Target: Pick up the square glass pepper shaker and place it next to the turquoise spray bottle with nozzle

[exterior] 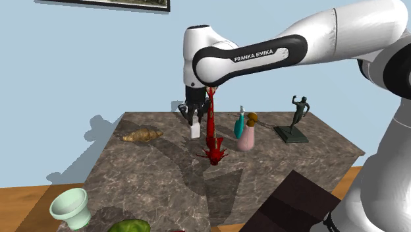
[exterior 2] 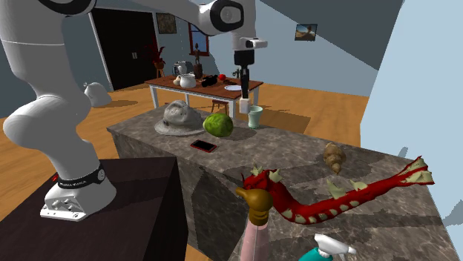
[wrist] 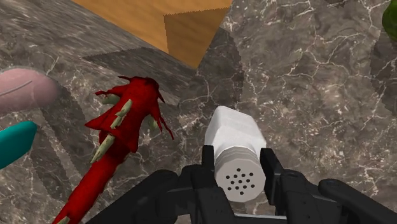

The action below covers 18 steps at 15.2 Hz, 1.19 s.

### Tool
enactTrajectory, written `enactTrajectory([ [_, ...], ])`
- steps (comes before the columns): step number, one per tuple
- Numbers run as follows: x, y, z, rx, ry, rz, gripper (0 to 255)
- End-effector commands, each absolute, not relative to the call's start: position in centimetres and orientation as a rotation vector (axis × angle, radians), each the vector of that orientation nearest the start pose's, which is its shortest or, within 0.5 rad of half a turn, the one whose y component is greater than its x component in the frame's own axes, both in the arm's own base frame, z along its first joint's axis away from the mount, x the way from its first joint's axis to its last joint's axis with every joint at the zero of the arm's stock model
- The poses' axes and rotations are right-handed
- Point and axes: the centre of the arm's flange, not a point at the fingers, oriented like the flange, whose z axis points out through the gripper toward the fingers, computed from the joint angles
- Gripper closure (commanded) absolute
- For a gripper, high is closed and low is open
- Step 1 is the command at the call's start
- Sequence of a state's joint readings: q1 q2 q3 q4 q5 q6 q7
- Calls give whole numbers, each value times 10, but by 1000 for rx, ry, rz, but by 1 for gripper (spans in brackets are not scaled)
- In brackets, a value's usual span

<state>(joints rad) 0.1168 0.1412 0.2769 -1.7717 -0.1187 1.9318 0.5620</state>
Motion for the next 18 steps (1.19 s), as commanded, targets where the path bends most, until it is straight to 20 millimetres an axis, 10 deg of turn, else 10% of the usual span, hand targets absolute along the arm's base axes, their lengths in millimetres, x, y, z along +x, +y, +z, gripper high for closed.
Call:
enactTrajectory([
  [1,567,205,486,-3187,209,-88,255],
  [18,612,-15,486,-3187,209,-88,255],
])
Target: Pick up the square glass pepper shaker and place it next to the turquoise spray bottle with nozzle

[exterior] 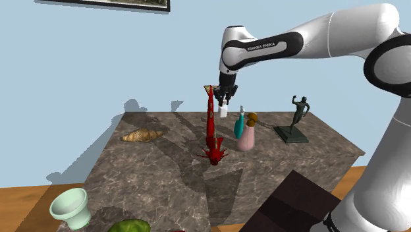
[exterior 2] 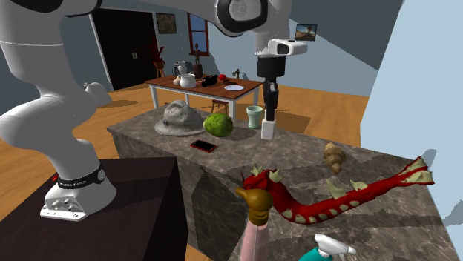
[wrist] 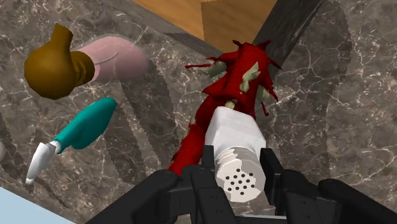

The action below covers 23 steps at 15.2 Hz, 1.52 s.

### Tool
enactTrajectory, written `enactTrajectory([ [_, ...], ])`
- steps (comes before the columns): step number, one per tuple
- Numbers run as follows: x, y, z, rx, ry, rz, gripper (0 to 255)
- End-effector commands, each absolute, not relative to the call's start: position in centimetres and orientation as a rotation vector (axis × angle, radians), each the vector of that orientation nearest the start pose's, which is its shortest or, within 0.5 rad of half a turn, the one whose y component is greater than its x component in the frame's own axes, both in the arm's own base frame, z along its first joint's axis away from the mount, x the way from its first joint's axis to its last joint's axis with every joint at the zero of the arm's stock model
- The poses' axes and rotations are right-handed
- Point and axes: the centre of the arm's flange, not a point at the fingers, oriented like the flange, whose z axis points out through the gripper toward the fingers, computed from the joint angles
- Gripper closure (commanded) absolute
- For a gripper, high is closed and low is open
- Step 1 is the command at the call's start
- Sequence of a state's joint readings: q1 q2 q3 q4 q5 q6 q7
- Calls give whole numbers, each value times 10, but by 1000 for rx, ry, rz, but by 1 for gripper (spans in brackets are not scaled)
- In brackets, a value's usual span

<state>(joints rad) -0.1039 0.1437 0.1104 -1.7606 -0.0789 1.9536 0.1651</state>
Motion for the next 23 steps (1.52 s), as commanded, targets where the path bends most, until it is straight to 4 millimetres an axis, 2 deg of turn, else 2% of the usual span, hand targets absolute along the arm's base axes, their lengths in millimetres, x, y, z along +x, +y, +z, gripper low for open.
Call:
enactTrajectory([
  [1,615,-28,486,-3187,209,-88,255],
  [12,644,-171,486,-3187,209,-88,255],
  [23,644,-171,428,-3187,209,-88,255],
])
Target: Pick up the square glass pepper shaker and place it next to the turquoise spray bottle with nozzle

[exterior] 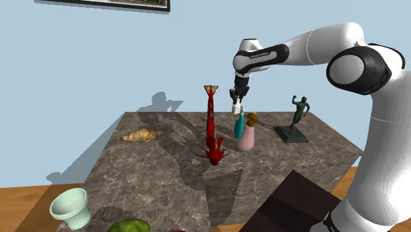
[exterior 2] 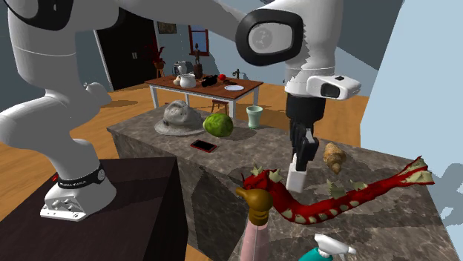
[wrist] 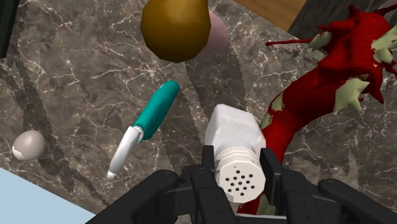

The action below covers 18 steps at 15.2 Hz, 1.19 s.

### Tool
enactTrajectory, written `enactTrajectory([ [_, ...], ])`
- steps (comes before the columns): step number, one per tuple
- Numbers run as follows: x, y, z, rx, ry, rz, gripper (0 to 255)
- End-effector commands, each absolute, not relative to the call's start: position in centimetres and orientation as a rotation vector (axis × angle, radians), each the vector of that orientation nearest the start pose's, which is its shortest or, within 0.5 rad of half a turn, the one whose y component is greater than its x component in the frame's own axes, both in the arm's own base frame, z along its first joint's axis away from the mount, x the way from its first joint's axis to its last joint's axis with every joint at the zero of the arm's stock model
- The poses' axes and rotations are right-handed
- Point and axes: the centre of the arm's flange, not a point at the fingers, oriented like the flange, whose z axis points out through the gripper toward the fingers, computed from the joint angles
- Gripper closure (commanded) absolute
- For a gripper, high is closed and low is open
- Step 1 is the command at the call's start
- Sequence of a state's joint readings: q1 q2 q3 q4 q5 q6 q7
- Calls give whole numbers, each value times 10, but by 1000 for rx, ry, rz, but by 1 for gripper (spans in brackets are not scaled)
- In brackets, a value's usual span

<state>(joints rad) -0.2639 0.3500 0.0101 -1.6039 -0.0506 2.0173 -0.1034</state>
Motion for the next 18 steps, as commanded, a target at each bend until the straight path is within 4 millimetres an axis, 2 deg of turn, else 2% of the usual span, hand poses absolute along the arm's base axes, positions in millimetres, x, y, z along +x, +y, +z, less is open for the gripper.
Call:
enactTrajectory([
  [1,644,-171,423,-3187,209,-88,255],
  [18,644,-171,333,-3187,209,-88,255],
])
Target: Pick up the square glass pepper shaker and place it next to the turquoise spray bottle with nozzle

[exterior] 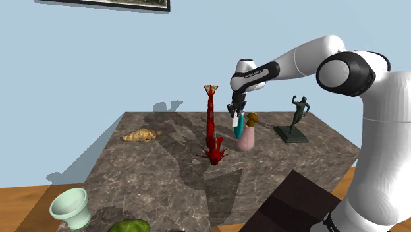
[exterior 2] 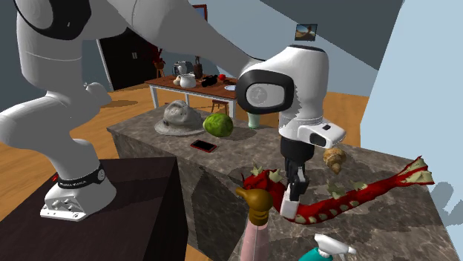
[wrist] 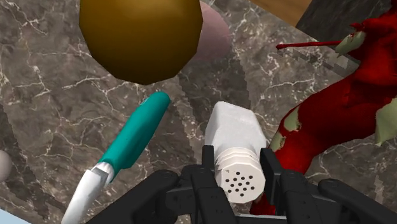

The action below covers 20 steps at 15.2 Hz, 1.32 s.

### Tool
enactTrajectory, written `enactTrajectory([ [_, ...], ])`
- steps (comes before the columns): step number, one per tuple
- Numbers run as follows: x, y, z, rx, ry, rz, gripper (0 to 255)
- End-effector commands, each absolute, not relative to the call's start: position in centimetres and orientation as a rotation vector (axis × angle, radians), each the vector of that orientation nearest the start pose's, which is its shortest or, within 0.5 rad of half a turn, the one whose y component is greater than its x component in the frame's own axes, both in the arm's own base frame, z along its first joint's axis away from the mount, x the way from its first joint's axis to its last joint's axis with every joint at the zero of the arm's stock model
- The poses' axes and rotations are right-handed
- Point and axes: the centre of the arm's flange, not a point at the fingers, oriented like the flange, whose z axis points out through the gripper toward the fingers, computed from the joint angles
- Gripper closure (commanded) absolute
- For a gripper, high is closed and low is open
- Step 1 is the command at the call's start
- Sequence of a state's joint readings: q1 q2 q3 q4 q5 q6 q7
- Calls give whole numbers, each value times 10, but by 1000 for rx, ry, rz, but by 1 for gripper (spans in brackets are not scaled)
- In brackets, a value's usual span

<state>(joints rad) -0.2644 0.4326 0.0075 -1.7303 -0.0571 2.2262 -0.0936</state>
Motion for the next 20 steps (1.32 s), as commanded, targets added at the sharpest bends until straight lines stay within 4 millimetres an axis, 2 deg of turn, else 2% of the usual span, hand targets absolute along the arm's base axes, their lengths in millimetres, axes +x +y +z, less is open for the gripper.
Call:
enactTrajectory([
  [1,644,-171,328,-3187,209,-88,255],
  [20,644,-171,227,-3187,209,-88,255],
])
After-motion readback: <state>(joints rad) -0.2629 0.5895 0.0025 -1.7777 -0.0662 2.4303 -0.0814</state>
